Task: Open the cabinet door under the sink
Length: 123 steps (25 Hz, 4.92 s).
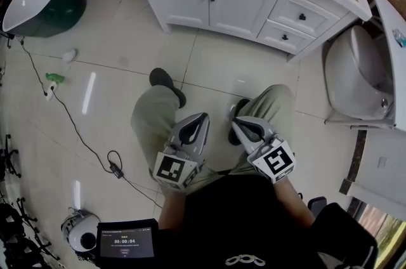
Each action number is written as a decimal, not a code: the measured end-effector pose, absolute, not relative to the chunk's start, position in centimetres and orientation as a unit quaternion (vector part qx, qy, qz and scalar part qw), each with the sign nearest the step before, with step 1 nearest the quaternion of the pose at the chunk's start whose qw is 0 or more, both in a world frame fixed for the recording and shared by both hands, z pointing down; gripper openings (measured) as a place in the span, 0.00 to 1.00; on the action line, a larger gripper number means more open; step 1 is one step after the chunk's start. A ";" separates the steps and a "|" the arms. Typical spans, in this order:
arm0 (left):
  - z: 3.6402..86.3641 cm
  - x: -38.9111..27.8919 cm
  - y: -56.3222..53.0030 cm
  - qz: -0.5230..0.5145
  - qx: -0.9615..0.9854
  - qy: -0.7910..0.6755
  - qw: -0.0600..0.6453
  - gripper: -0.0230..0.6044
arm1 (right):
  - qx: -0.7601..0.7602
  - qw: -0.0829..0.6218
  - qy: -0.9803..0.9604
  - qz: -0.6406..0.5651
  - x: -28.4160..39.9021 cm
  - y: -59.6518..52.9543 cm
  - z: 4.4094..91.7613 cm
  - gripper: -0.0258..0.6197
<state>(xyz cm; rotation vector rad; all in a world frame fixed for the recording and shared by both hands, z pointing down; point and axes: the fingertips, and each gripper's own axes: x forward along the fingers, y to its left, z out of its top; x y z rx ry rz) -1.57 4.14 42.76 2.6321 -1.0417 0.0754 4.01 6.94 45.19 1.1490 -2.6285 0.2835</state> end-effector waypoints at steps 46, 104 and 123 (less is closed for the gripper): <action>48.6 3.8 -32.3 0.084 0.915 -0.364 0.154 0.16 | 0.458 0.115 -0.869 0.148 10.2 -17.3 46.5 0.03; 57.7 7.6 -47.7 0.162 0.880 -0.429 0.118 0.15 | 0.552 0.153 -0.804 0.158 21.2 -15.4 46.9 0.03; 57.8 4.8 -43.0 0.141 0.899 -0.397 0.123 0.15 | 0.504 0.124 -0.849 0.098 14.0 -20.8 43.4 0.03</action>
